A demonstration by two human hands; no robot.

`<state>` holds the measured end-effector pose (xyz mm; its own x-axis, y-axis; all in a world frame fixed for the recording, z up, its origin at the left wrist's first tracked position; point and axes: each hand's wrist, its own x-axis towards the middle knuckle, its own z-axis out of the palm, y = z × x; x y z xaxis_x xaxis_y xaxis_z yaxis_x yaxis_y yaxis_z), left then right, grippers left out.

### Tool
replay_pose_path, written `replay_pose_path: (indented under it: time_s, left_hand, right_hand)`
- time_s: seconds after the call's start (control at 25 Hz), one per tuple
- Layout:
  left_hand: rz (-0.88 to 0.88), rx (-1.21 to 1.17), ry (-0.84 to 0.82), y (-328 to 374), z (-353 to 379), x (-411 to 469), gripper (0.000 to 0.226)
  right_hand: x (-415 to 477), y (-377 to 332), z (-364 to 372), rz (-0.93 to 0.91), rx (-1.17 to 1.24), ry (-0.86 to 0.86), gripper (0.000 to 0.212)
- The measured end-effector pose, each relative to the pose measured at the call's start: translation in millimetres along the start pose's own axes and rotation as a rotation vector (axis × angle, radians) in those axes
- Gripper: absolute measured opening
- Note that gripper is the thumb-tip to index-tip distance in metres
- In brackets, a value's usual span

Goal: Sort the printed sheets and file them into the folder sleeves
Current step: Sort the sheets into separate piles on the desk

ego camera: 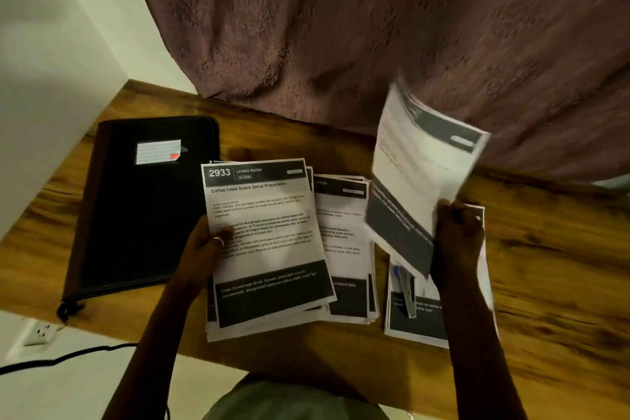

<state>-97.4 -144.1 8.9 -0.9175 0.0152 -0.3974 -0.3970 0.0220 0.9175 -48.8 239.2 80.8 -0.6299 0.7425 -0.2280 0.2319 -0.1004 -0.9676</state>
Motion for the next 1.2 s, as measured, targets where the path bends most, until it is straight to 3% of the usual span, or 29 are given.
replay_pose_path:
  time_s: [0.16,0.32,0.52,0.64,0.84,0.96,1.2]
  left_hand:
    - [-0.024,0.013,-0.032,0,10,0,0.027]
    - [-0.022,0.031,-0.063,-3,15,-1,0.026]
    - [-0.015,-0.027,-0.073,2,22,-2,0.034]
    - [-0.045,0.053,-0.012,0,27,-1,0.033]
    - [-0.007,0.159,0.048,-11,25,4,0.032]
    - [0.054,0.146,0.029,-8,23,2,0.029]
    - [0.124,0.138,-0.021,-1,14,0,0.027]
  right_hand:
    - [-26,30,36,-0.228,-0.415,-0.164,0.021]
    - [-51,64,71,-0.365,-0.659,-0.335,0.029]
    - [-68,85,94,-0.438,-0.714,-0.402,0.025]
    - [-66,94,96,-0.474,-0.775,-0.455,0.027]
    - [-27,97,69,-0.322,-0.941,-0.143,0.041]
    - [-12,101,60,-0.132,-0.971,-0.189,0.053]
    - [-4,99,58,0.034,-0.789,-0.183,0.035]
